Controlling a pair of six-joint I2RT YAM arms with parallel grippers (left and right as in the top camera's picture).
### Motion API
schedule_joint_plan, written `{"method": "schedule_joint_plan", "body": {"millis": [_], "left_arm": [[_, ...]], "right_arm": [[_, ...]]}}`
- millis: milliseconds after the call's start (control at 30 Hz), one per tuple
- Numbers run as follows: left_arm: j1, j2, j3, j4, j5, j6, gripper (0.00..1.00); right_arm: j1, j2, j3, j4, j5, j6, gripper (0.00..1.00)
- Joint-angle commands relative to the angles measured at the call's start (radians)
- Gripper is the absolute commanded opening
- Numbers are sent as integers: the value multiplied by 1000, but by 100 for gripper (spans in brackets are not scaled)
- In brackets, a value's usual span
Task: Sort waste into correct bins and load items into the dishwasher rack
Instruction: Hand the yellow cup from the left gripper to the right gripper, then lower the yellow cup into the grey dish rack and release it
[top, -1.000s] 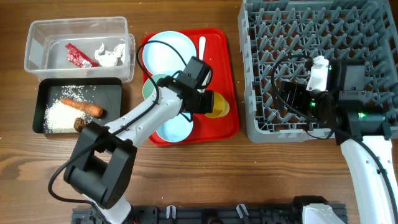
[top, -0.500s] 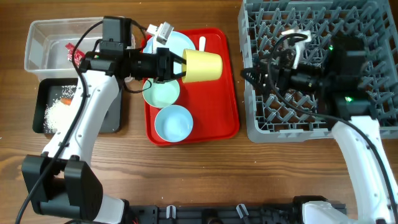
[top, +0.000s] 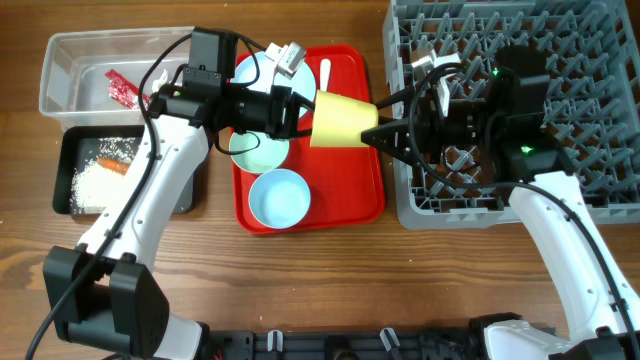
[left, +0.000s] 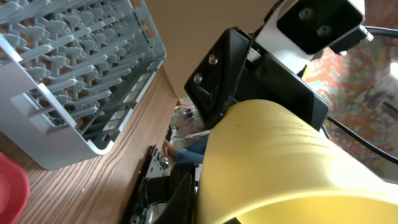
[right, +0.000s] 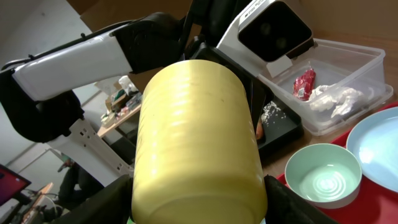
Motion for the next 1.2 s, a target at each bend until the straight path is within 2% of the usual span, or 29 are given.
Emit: {"method": "schedule_joint_plan", "body": {"millis": [0,67,100,133,167,200,300,433,500,567,600,667,733,833,867,967,1067,1167], "left_arm": [[-6,-1,9,4,2,20,4],[-12,-1,9,4,0,20,4],[-17,-1,9,4,-14,20,22],[-17,-1,9,4,-26,20,35],[-17,-1,9,4,-35,20,47],[-15,-1,9,4,-37,20,55],[19,-1,9,0,-31,20,58],[133,-1,9,0,64,19,58],[178,-1,9,-1,66,19,58],[209,-1,9,0,50,20,59],[212,-1,9,-1,8,20,59],[212,-1,9,-18,-126,20,59],[210,-1,9,-99,-369,20,58],[192,-1,9,-206,-675,21,57],[185,-1,9,-227,-734,20,56],[151,-1,8,-283,-911,20,57],[126,-1,9,-297,-969,20,57],[113,-1,8,-297,-986,20,57]], "right_arm": [[14,0,-1,17,-31,5,52],[14,0,-1,18,-31,5,44],[14,0,-1,18,-31,5,38],[14,0,-1,18,-31,5,36],[14,0,-1,18,-31,6,33],[8,0,-1,18,-31,6,31],[-75,-2,0,12,-80,6,30],[-233,-2,0,-3,-175,7,30],[-309,-2,0,-95,-109,27,33],[-382,-10,0,-281,84,26,34],[-400,-17,2,-345,146,4,34],[-429,-32,58,-588,383,-73,36],[-436,-32,210,-862,673,-156,36],[-435,-32,423,-1133,993,-177,36],[-434,-32,462,-1194,1081,-167,36],[-392,-7,467,-1274,1241,-88,36],[-307,69,466,-1341,1336,-19,36],[-233,184,463,-1365,1338,6,36]]}}
